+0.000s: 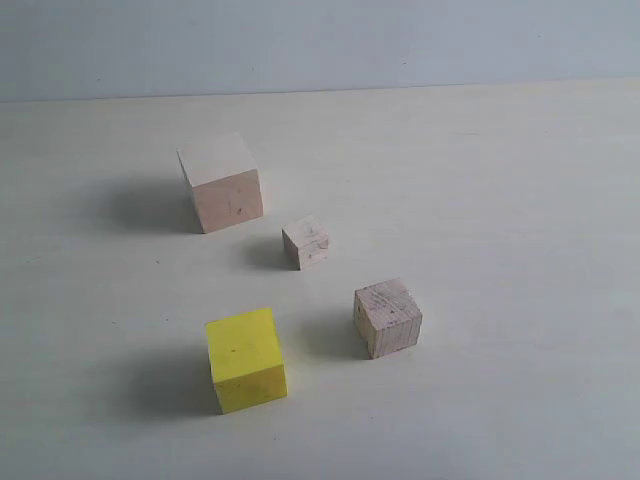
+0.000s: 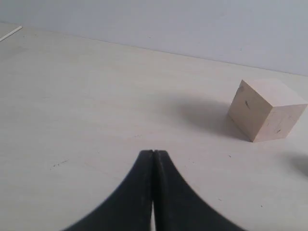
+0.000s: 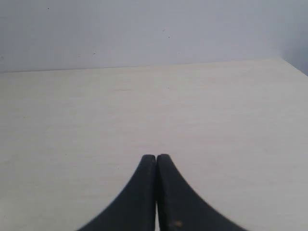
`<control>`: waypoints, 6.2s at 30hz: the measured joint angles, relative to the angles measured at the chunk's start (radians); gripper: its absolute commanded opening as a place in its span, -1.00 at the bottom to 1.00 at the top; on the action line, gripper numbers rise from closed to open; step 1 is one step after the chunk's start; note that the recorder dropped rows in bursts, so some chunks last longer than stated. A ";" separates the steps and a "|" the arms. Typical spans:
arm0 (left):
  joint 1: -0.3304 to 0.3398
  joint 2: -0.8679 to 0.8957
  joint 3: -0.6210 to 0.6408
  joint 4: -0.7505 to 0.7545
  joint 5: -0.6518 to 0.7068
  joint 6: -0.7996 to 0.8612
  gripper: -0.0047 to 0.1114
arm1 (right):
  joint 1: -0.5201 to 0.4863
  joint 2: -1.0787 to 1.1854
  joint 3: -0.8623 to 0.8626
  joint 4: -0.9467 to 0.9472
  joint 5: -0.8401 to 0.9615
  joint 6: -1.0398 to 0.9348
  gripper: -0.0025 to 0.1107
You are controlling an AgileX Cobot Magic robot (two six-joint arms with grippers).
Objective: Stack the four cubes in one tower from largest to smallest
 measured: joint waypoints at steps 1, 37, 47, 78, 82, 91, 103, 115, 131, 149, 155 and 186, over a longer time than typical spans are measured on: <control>0.000 0.000 0.000 0.000 0.000 0.000 -0.92 | 0.000 0.000 0.000 0.000 0.000 0.000 -0.96; 0.000 0.000 0.000 0.000 -0.189 0.000 -0.92 | 0.000 0.000 0.000 0.000 0.000 0.000 -0.96; 0.000 0.000 0.000 0.057 -0.208 0.121 -0.92 | 0.000 0.000 0.000 0.000 -0.019 0.000 -0.96; 0.000 0.024 -0.081 0.132 -0.543 -0.200 -0.92 | 0.000 -0.002 -0.041 0.047 -0.639 0.155 -0.96; 0.000 0.119 -0.161 0.251 -0.534 -0.319 -0.92 | 0.000 0.029 -0.152 -0.012 -0.606 0.190 -0.96; -0.093 0.449 -0.393 0.644 -0.528 -0.637 -0.92 | 0.142 0.226 -0.302 -0.198 -0.545 0.360 -0.96; -0.349 0.925 -0.568 1.191 -0.532 -1.111 -0.92 | 0.405 0.592 -0.417 -0.244 -0.346 0.407 -0.96; -0.358 1.051 -0.573 1.217 -0.558 -1.187 -0.92 | 0.526 0.835 -0.430 -0.018 -0.162 0.411 -0.96; -0.358 1.102 -0.643 1.226 -0.578 -1.189 -0.88 | 0.526 0.829 -0.430 0.075 -0.494 0.418 -0.96; -0.358 1.567 -1.011 1.343 -0.399 -1.251 -0.91 | 0.526 0.831 -0.430 0.075 -0.463 0.245 -0.96; -0.358 1.654 -1.092 1.345 -0.341 -1.282 -0.91 | 0.526 0.831 -0.430 0.071 -0.431 0.217 -0.96; -0.341 1.747 -1.174 1.642 -0.865 -0.468 -0.92 | 0.526 0.831 -0.430 0.075 -0.271 0.213 -0.96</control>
